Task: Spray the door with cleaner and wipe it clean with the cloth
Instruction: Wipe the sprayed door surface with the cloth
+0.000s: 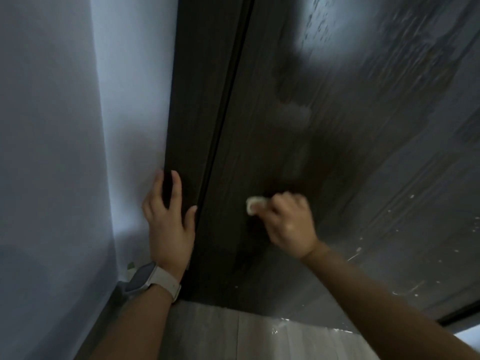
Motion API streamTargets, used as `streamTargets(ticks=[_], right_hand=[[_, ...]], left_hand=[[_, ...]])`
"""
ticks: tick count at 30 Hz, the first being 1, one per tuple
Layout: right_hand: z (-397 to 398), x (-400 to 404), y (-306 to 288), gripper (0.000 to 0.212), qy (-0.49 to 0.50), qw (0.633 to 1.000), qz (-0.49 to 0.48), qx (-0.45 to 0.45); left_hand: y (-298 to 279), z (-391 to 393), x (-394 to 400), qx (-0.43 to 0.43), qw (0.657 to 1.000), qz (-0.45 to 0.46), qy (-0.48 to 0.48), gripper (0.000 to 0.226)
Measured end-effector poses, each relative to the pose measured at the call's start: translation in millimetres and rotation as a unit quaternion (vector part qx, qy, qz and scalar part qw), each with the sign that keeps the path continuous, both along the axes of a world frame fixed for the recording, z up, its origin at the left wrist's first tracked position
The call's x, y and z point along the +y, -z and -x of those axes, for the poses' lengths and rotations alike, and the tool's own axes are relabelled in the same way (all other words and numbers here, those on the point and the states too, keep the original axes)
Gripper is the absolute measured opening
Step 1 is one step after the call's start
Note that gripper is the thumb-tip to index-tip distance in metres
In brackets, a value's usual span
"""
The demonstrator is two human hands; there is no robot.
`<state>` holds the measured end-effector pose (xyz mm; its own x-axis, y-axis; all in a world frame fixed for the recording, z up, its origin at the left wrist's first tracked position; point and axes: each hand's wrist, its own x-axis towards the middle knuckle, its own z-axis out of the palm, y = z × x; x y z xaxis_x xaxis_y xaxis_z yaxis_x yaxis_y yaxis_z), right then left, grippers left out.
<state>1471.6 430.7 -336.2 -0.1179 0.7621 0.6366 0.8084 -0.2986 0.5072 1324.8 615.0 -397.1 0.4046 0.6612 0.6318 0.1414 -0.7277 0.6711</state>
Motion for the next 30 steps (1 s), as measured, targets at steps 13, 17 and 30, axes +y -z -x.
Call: streamTargets(ticks=[13, 17, 30], right_hand=[[29, 44, -54, 0.024, 0.021, 0.992, -0.091, 0.080], [17, 53, -149, 0.015, -0.002, 0.940, -0.330, 0.092], [28, 74, -140, 0.015, 0.005, 0.988, -0.150, -0.036]], left_hand=[[-4, 1, 6, -0.053, 0.998, 0.003, -0.027, 0.065], [-6, 2, 5, -0.061, 0.998, 0.014, -0.029, 0.065], [-8, -3, -3, -0.060, 0.996, 0.053, -0.038, 0.067]])
